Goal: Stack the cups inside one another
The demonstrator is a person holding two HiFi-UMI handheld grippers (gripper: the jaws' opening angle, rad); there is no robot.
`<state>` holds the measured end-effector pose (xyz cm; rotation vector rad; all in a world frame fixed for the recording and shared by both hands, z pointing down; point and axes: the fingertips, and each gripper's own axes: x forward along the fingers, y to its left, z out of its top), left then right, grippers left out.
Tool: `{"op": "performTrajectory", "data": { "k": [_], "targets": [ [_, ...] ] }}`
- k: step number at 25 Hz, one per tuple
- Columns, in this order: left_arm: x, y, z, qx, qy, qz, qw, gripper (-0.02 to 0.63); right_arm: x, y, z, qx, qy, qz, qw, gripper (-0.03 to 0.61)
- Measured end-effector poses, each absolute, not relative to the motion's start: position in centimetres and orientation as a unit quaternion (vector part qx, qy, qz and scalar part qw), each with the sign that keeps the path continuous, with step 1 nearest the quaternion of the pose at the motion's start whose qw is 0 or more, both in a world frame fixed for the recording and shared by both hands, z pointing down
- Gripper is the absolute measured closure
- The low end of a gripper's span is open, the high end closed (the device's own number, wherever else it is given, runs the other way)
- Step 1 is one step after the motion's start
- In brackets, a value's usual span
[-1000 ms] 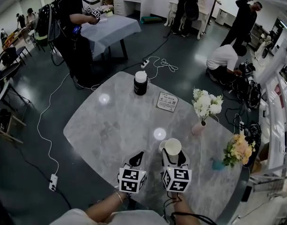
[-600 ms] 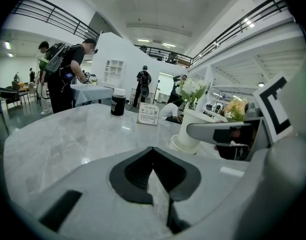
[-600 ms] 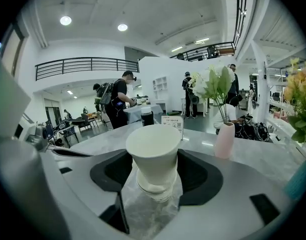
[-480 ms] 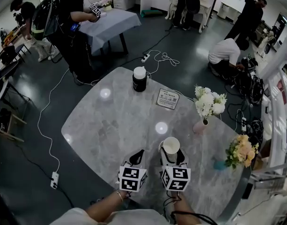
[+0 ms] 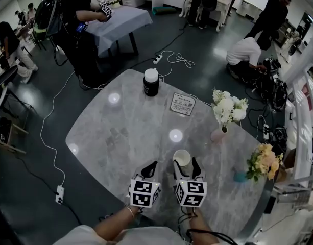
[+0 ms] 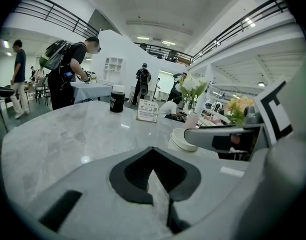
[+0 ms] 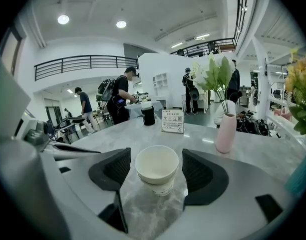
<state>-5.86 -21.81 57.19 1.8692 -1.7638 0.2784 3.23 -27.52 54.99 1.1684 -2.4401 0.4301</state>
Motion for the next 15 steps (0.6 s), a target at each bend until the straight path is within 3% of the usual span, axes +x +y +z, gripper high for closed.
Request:
{"op": "performTrajectory", "data": {
  "k": [15],
  "targets": [
    [-6.0,-20.9,56.4,0.695,-0.659,0.099,0.27,0.611,4.1,-27.2,53.3,0.435,-0.867,0.149,0.194,0.31]
  ]
}}
